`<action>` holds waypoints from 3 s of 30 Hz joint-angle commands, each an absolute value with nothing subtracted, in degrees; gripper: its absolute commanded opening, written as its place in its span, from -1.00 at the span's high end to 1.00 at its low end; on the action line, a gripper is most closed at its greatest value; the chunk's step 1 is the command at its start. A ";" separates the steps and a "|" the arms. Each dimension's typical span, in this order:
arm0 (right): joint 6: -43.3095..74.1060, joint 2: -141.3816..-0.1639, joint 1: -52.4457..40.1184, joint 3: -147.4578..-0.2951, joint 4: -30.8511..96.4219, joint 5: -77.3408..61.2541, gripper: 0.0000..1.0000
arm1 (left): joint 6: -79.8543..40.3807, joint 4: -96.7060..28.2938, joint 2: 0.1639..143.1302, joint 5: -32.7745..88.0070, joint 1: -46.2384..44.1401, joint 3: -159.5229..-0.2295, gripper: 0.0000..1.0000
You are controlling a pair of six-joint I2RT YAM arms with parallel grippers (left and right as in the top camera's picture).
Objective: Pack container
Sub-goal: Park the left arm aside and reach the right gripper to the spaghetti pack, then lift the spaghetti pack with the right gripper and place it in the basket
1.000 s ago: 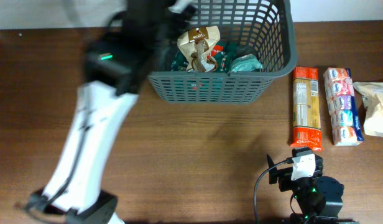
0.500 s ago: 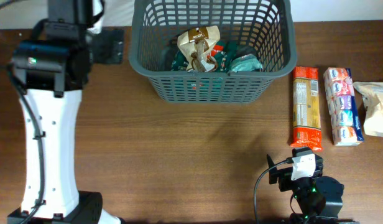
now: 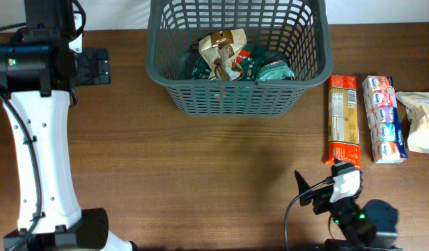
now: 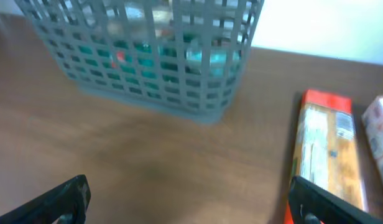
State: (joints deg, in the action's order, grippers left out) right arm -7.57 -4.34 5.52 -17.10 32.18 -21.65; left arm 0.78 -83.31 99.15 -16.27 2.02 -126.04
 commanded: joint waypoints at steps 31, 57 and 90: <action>-1.17 -83.02 18.83 -76.36 60.14 -3.81 -0.98 | -0.03 -81.89 103.92 -15.84 3.16 -124.38 -0.99; -1.17 -118.04 18.76 -76.31 46.89 -3.77 -0.59 | -0.03 -81.91 103.92 -15.84 3.16 -124.38 -0.98; -17.87 -91.42 6.92 -124.09 72.38 -22.35 0.92 | -0.03 -81.91 103.92 -15.84 3.16 -124.38 -0.99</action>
State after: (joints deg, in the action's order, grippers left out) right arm -4.36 -97.65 13.41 -121.27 73.34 -15.88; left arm 0.56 -81.87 103.68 -15.90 2.98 -124.70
